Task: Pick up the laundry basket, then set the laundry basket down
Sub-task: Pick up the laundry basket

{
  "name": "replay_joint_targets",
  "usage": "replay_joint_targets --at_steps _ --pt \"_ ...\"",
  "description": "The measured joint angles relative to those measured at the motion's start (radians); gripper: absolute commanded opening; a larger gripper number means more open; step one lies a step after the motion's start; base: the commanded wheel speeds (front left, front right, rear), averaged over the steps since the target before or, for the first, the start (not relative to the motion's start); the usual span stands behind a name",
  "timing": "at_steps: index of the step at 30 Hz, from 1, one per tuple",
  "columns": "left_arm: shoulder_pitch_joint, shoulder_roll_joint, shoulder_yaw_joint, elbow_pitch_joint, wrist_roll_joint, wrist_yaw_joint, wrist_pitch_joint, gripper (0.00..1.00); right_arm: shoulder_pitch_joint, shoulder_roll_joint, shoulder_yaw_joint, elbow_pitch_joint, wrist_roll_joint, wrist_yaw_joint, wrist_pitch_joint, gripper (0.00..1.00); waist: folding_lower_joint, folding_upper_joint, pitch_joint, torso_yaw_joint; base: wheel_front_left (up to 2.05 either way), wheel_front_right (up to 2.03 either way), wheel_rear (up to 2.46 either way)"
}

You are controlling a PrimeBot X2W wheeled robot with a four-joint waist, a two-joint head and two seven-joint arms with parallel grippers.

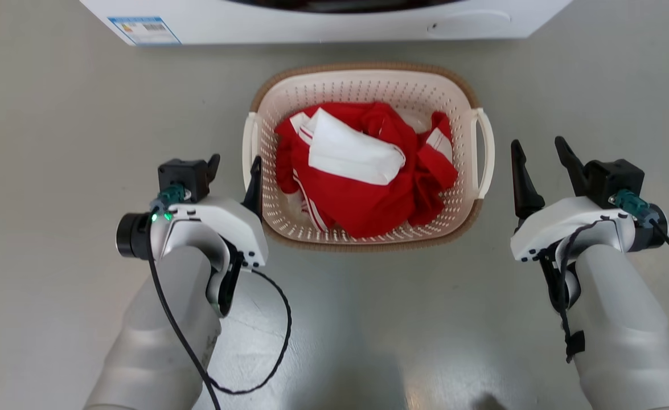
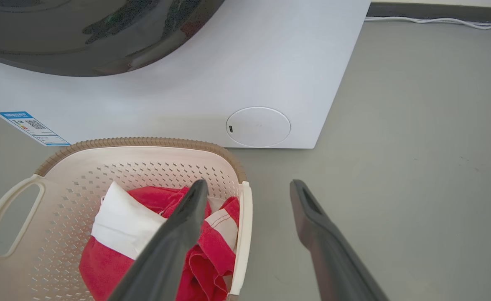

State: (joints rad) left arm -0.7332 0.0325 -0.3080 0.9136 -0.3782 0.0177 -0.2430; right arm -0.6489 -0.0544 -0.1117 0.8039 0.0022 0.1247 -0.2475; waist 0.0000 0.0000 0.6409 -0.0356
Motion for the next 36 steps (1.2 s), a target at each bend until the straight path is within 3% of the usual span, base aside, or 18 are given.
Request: replay_joint_targets --at_steps 21,36 --pt "-0.124 -0.001 -0.001 0.062 0.012 0.0 -0.01 1.0 -0.052 -0.002 0.044 -0.014 0.05 0.0 0.0 1.0 0.0 0.0 0.15 -0.017 0.0 0.0 0.0" --pt "-0.188 -0.002 -0.005 0.085 0.021 0.0 -0.013 1.0 -0.117 -0.003 0.021 0.006 0.023 0.0 0.0 1.0 0.0 0.0 0.224 -0.006 0.0 0.0 0.0"
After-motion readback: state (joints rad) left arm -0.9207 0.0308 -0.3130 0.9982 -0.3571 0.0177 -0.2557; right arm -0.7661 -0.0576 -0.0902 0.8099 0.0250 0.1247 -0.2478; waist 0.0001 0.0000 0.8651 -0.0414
